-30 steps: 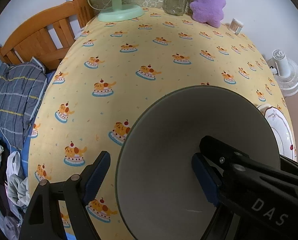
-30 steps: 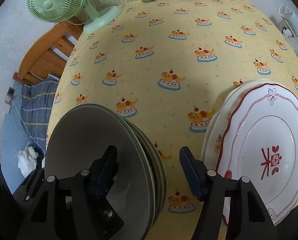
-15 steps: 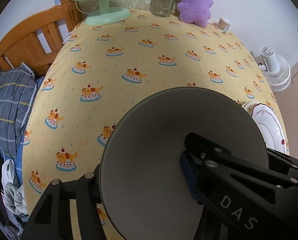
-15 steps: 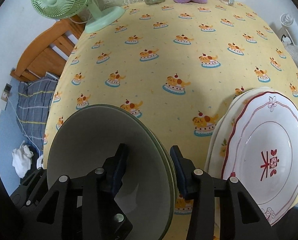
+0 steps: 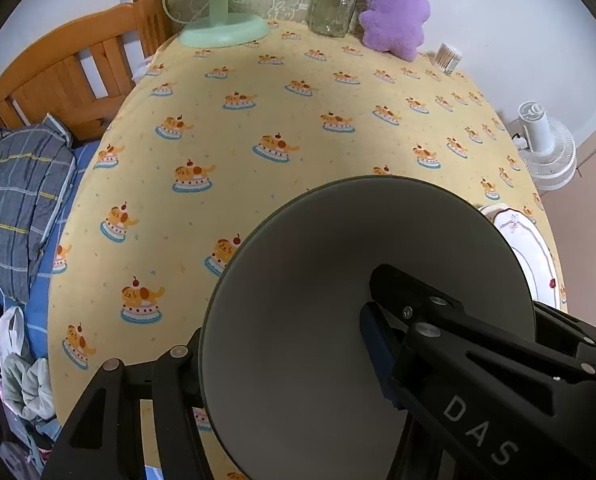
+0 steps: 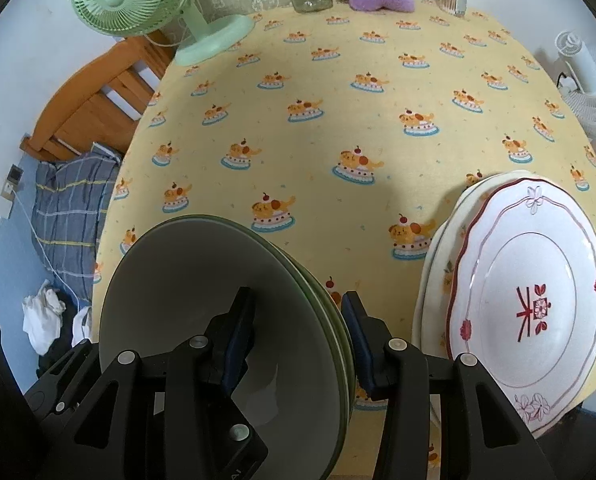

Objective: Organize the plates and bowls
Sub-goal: 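Lift the nested bowls with both grippers over the plate stack, then lower the nested bowls onto the red-rimmed plate and open both grippers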

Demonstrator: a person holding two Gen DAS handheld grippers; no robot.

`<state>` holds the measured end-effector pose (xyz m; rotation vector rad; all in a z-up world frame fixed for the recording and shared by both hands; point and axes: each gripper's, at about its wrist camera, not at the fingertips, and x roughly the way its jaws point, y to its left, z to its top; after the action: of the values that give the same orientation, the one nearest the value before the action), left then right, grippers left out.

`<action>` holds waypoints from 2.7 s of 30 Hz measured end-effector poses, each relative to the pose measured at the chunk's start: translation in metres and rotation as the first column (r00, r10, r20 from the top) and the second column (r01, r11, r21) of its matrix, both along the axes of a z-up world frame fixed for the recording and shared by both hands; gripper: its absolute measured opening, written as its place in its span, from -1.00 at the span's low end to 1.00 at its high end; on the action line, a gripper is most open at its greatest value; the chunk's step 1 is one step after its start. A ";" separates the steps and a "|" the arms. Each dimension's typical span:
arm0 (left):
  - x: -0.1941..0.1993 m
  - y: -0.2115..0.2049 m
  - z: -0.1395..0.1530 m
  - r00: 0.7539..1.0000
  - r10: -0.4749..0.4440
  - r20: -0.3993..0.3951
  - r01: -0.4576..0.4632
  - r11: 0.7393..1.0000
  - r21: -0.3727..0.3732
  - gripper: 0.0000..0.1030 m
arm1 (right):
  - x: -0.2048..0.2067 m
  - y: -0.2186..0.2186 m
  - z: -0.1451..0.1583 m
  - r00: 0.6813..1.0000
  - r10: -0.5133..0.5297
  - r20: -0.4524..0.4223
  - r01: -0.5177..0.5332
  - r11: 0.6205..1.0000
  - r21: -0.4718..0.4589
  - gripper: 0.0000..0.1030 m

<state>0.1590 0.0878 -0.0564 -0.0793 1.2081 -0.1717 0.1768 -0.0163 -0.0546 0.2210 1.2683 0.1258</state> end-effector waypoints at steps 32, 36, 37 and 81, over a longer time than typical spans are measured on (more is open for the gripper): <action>-0.006 -0.071 0.041 0.996 -0.030 0.079 0.031 0.999 -0.009 0.20 | -0.015 -0.069 0.049 0.996 -0.037 0.086 0.038 0.999 -0.013 -0.04; -0.006 -0.087 0.043 0.997 -0.012 0.081 0.012 1.000 -0.008 0.20 | -0.011 -0.087 0.051 0.996 -0.019 0.087 0.021 1.000 -0.012 -0.04; -0.005 -0.092 0.043 0.997 -0.007 0.082 0.007 1.000 -0.007 0.20 | -0.011 -0.090 0.052 0.996 -0.015 0.087 0.016 1.000 -0.011 -0.04; 0.010 -0.202 0.012 1.000 0.027 -0.014 -0.027 1.000 -0.004 0.16 | 0.011 -0.210 0.018 1.000 0.000 -0.020 0.000 1.000 -0.013 -0.04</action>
<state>0.1694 -0.1146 -0.0439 -0.1005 1.2197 -0.1509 0.1881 -0.2265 -0.0366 0.2115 1.2891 0.1157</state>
